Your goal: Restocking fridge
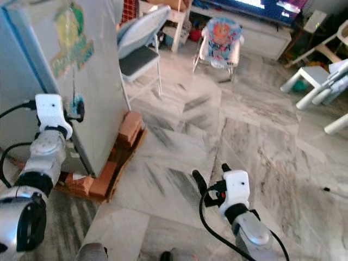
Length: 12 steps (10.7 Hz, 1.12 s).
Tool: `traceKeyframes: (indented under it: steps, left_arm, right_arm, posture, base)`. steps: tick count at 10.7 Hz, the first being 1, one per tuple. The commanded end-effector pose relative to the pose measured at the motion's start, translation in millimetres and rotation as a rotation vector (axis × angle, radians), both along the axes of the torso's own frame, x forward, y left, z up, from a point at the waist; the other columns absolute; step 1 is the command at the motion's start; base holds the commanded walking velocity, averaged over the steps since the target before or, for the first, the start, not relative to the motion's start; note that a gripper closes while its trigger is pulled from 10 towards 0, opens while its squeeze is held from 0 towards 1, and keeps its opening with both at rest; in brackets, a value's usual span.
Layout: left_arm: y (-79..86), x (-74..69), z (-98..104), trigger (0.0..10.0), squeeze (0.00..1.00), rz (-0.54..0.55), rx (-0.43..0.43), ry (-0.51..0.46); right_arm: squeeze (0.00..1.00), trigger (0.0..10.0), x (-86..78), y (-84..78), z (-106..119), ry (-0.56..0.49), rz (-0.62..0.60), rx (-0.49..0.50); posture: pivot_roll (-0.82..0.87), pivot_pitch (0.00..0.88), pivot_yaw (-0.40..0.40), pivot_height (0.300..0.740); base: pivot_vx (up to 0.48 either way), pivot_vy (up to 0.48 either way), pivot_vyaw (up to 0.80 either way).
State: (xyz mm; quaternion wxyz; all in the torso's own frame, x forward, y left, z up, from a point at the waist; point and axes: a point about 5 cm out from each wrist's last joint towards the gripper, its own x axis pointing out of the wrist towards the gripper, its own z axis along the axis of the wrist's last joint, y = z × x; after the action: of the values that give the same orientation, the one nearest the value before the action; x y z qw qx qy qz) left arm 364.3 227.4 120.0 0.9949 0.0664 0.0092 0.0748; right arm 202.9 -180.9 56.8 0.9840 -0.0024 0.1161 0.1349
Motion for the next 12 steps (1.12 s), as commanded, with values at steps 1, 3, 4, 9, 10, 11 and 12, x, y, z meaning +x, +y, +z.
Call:
traceKeyframes:
  steps: [1, 3, 4, 9, 10, 11, 12]
  left_arm:
    - [-8.8, 3.3, 0.8, 10.0, 0.0, -0.031, -0.002, 0.002]
    - [-10.2, 8.9, 5.9, 10.0, 0.0, -0.023, 0.033, 0.018]
    - [-13.9, 13.9, 12.4, 10.0, 0.0, -0.048, 0.009, 0.017]
    - [-234.0, -28.7, 17.1, 10.0, 0.0, -1.125, -0.02, -0.064]
    - [-278.6, -53.0, 24.2, 10.0, 0.0, -1.311, -0.044, -0.086]
    - [-281.0, -50.5, 25.9, 10.0, 0.0, -1.297, -0.025, -0.092]
    - [-270.2, -39.3, 26.1, 10.0, 0.0, -1.219, -0.012, -0.084]
  right_arm:
    - [0.0, 10.0, -1.2, -5.9, 4.5, -0.004, -0.008, -0.016]
    - [0.0, 10.0, -1.3, -3.5, 3.8, 0.027, 0.012, -0.01]
    - [0.0, 10.0, -8.8, -3.6, -6.4, 0.11, 0.052, -0.037]
    - [0.0, 10.0, -17.4, 0.0, -34.9, 0.31, 0.149, -0.062]
    - [0.0, 10.0, -16.9, 4.3, -38.7, 0.323, 0.159, -0.062]
    - [0.0, 10.0, -16.5, 6.0, -39.5, 0.325, 0.165, -0.062]
    - [0.0, 10.0, -15.8, 7.4, -40.1, 0.325, 0.168, -0.061]
  posture:
    - [-0.05, 0.134, -0.15, 0.74]
    - [-0.06, 0.135, -0.15, 0.74]
    - [-0.06, 0.134, -0.148, 0.74]
    - [-0.03, 0.116, -0.123, 0.74]
    - [-0.03, 0.109, -0.116, 0.74]
    - [-0.04, 0.105, -0.11, 0.74]
    - [-0.03, 0.103, -0.104, 0.74]
  base:
    - [0.0, 0.0, 0.0]
    - [0.0, 0.0, 0.0]
    - [0.0, 0.0, 0.0]
    - [0.0, 0.0, 0.0]
    - [0.0, 0.0, 0.0]
    - [0.0, 0.0, 0.0]
    - [0.0, 0.0, 0.0]
